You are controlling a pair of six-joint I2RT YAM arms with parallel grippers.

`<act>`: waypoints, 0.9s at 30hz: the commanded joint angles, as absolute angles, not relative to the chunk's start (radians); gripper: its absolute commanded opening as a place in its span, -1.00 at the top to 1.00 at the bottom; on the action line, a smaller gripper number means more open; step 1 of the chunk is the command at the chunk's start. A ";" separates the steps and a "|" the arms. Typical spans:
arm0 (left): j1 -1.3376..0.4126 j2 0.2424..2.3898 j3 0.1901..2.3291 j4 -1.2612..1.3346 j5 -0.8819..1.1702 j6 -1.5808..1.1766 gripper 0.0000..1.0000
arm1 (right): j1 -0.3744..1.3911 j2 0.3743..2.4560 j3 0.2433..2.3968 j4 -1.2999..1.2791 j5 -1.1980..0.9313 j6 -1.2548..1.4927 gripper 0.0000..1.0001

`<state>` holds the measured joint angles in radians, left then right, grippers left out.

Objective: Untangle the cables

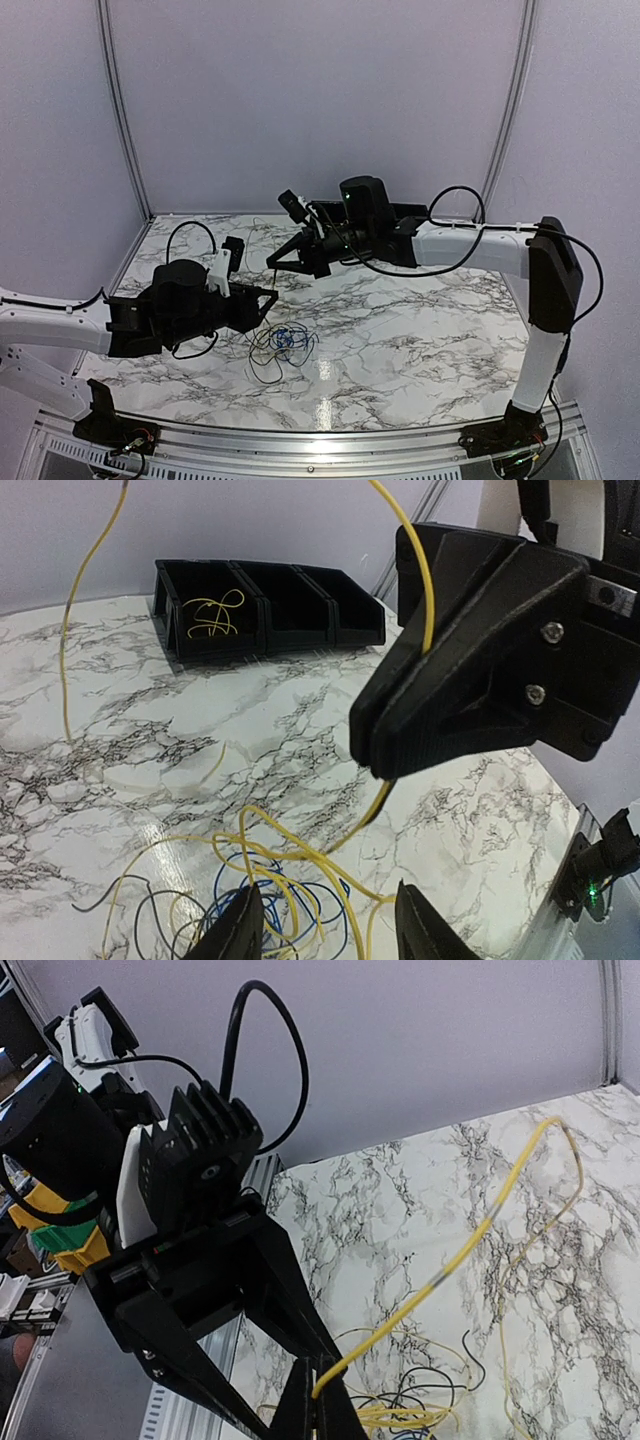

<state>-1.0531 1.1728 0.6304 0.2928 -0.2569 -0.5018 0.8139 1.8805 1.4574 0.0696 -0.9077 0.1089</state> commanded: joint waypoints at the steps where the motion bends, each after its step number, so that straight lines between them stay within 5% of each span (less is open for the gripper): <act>1: -1.055 1.262 0.693 0.451 -0.309 -0.417 0.10 | 0.814 1.829 1.487 0.074 -0.908 0.138 1.00; 14: -1.054 1.678 0.688 0.692 -0.195 -0.415 0.63 | 0.773 1.764 1.740 0.129 -1.152 0.403 1.00; 27: -1.053 1.747 0.561 0.816 -0.186 -0.526 0.70 | 0.613 1.736 1.826 0.166 -1.186 0.426 1.00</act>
<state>-1.0531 1.7664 0.5991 0.7479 -0.1879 -0.4896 0.6418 1.7168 1.8385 0.1802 -1.1698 0.4198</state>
